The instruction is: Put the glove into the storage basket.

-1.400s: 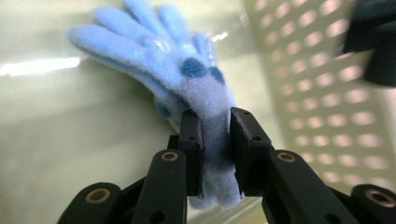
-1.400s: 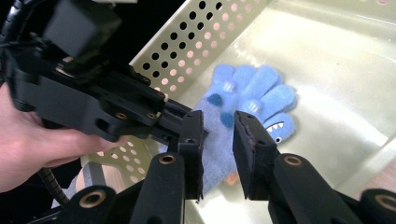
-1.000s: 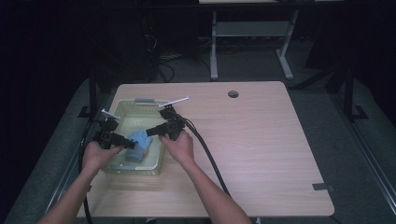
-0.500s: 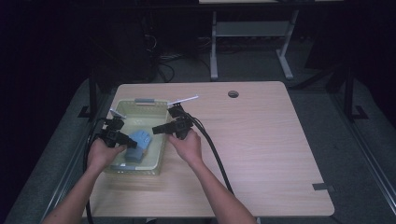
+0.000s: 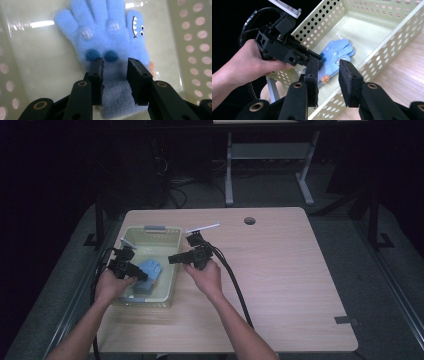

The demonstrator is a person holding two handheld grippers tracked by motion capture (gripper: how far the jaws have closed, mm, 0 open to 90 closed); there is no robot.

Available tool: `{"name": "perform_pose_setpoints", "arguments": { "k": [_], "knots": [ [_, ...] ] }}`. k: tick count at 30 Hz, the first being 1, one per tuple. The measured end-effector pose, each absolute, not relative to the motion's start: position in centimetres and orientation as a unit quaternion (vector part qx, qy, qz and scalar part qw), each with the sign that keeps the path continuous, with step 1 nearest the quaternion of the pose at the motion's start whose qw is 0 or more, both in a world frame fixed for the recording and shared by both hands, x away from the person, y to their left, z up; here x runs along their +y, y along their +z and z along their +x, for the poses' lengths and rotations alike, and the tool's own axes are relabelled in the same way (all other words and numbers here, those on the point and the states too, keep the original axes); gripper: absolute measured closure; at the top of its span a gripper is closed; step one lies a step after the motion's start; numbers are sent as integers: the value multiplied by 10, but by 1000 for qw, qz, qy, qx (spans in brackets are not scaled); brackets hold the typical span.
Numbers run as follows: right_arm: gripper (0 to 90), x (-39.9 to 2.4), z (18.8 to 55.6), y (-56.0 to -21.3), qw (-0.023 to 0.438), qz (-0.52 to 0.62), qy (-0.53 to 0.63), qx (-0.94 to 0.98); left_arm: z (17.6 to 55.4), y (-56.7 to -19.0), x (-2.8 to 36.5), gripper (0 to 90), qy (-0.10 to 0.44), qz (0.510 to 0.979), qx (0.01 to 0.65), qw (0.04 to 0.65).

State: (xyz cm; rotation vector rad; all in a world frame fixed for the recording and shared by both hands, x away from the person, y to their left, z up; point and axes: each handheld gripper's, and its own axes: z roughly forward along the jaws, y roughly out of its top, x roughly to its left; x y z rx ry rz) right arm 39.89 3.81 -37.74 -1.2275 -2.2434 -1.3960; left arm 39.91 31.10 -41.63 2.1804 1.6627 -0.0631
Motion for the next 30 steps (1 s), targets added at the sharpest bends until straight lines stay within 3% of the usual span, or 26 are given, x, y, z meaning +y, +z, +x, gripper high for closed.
{"name": "perform_pose_setpoints", "arguments": {
  "k": [22, 30],
  "knots": [
    [605, 11, 399, -376, 123, -428, -488, -751, 393, -389, 312, 522, -7, 762, 576, 295],
    [571, -12, 399, -373, 107, -436, -495, -744, 390, -370, 300, 478, -5, 763, 553, 334]
  ]
}}
